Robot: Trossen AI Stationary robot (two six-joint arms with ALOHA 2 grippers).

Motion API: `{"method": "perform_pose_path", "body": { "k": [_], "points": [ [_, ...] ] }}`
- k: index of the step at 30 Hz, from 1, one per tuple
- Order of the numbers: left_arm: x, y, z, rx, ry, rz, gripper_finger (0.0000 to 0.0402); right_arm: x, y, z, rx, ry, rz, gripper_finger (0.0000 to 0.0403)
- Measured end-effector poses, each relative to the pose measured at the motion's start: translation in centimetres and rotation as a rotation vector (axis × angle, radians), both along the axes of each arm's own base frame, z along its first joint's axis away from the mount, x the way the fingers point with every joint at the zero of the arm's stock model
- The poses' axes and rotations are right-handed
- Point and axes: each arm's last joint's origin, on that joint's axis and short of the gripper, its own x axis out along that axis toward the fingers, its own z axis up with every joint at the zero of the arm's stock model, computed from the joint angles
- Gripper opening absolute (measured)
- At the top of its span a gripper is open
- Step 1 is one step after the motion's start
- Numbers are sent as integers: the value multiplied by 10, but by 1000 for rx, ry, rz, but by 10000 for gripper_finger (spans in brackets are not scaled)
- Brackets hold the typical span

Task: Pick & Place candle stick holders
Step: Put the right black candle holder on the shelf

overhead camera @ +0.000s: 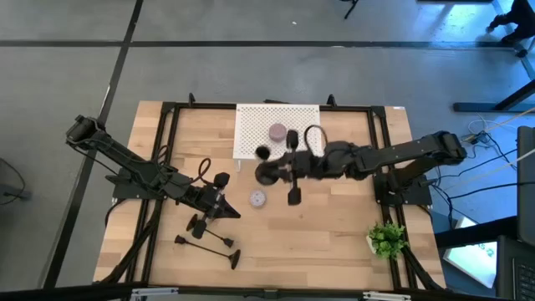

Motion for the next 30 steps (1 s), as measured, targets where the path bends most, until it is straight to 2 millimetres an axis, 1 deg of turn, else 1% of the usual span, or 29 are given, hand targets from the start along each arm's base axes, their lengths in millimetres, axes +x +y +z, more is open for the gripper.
{"method": "perform_pose_path", "body": {
  "k": [4,8,13,16,19,22,25,27,30],
  "points": [
    [0,0,0,1,0,0,4,-17,-26,-11,13,-44,-68,15],
    [0,0,0,22,-9,-2,2,-34,-53,-16,51,-102,-140,15],
    [1,2,1,61,-33,65,4,-38,-77,-21,115,-82,-243,15],
    [3,7,1,107,-41,209,5,-39,-83,-23,126,-73,-319,15],
    [5,17,1,91,-37,414,5,-39,-90,-23,116,-78,-361,15],
    [7,30,-2,68,-39,517,5,-40,-100,-22,92,-78,-397,15],
    [11,46,0,93,-70,490,5,-41,-112,-26,83,-36,-388,15],
    [13,62,5,81,-97,433,4,-42,-122,-29,80,-6,-323,15],
    [16,82,4,78,-94,317,2,-45,-137,-31,92,22,-221,15]
  ]
}}
